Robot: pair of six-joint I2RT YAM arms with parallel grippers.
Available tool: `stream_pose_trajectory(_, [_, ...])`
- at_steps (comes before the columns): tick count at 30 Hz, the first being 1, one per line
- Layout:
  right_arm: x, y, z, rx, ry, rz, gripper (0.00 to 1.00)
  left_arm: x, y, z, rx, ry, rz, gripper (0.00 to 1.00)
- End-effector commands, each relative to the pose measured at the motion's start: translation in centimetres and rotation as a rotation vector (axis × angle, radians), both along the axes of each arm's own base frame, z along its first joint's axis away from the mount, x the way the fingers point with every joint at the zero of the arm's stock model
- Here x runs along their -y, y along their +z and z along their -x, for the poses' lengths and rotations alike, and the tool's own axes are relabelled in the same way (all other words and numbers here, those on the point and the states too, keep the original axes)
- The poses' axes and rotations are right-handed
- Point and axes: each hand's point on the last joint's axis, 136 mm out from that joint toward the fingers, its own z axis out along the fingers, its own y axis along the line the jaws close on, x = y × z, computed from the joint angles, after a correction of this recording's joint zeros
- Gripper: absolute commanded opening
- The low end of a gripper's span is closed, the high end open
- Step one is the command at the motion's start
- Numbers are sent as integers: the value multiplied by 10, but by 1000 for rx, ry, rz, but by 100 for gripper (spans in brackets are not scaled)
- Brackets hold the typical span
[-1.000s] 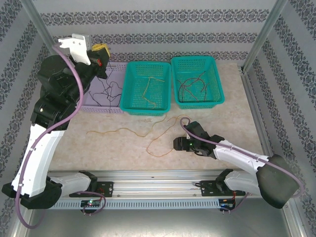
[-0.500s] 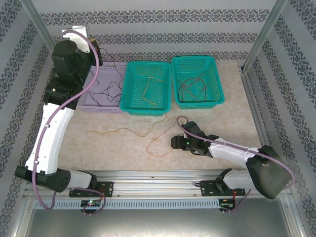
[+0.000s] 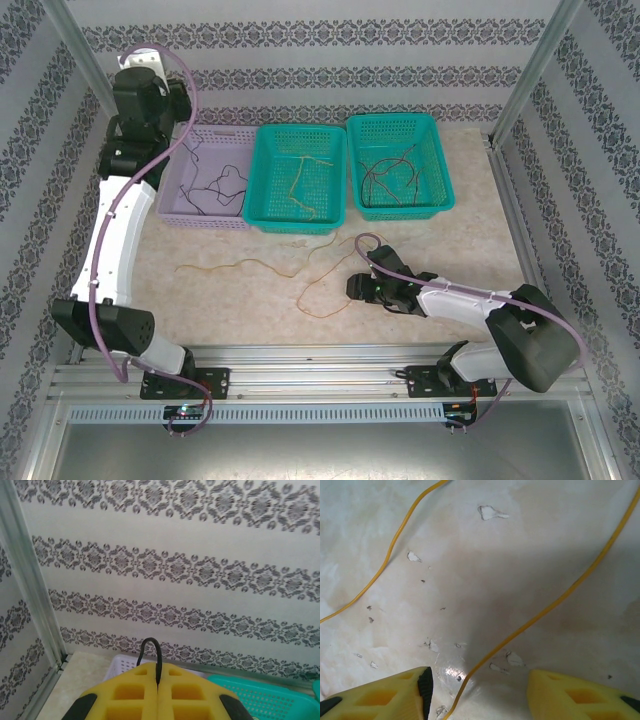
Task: Untangle the cables
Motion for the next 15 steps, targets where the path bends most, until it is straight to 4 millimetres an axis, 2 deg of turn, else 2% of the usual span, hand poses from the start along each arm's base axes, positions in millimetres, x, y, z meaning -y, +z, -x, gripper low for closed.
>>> stream_pose_trajectory(1, [-9, -17, 1, -22, 14, -18, 53, -9, 7, -10, 40, 2, 88, 0])
stream_pose_trajectory(7, [-9, -21, -4, -19, -7, -12, 49, 2, -31, -35, -44, -69, 152, 0])
stream_pose_trajectory(15, [-7, -22, -12, 1, -32, 14, 46, 11, -93, -54, -132, -99, 213, 0])
